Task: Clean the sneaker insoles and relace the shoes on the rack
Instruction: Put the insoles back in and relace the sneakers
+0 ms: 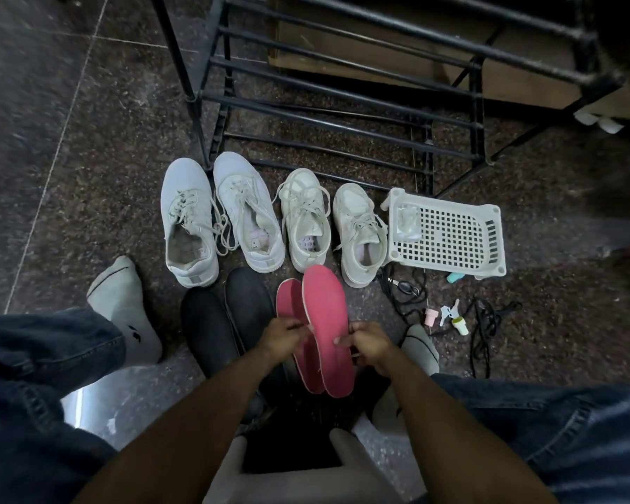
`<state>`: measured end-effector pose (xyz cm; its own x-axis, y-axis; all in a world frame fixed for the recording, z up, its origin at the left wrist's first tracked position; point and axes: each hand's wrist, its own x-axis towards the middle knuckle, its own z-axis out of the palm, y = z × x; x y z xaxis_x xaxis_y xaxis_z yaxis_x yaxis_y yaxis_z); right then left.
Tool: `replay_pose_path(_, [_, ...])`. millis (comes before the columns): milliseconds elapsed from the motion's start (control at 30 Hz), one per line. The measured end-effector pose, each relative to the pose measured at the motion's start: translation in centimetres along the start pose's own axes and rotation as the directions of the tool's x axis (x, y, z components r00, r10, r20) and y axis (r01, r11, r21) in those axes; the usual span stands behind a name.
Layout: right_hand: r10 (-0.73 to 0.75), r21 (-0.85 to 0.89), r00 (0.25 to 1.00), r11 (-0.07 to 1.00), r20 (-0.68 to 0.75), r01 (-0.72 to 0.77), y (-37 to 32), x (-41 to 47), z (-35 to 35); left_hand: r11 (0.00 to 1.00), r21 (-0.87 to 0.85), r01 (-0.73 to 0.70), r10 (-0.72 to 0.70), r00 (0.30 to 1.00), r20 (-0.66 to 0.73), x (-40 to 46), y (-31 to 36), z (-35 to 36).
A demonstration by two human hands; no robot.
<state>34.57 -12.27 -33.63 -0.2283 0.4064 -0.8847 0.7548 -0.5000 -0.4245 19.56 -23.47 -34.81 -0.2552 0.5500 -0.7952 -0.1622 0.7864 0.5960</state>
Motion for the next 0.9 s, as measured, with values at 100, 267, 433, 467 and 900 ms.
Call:
replay_pose_path(100, [-0.045, -0.060, 0.998, 0.997, 0.053, 0.048, -1.5, -1.4, 0.2, 0.996, -0.088, 0.019, -0.014, 0.998, 0.056, -0.6, 1.0, 0.9])
replay_pose_path(267, [-0.281, -0.068, 0.960, 0.957, 0.009, 0.281, -3.0, -2.8, 1.2, 0.987, -0.159, 0.009, -0.015, 0.999, -0.036, -0.6, 2.2, 0.9])
replay_pose_path(433, [-0.395, -0.557, 0.915, 0.779, -0.080, 0.287, -4.1, -4.9, 2.2, 0.980, -0.201, 0.001, -0.021, 0.995, -0.097, -0.3, 3.6, 1.0])
replay_pose_path(467, [-0.395, -0.656, 0.909, 0.722, -0.132, 0.219, -4.0, -4.9, 2.2, 0.978, -0.208, -0.009, -0.011, 0.995, -0.094, -0.2, 3.9, 1.0])
replay_pose_path(900, [-0.388, -0.644, 0.873, 0.756, -0.296, 0.118, -4.7, -2.9, -1.3, 0.975, 0.021, -0.222, 0.223, 0.968, -0.117, 1.3, 5.4, 1.1])
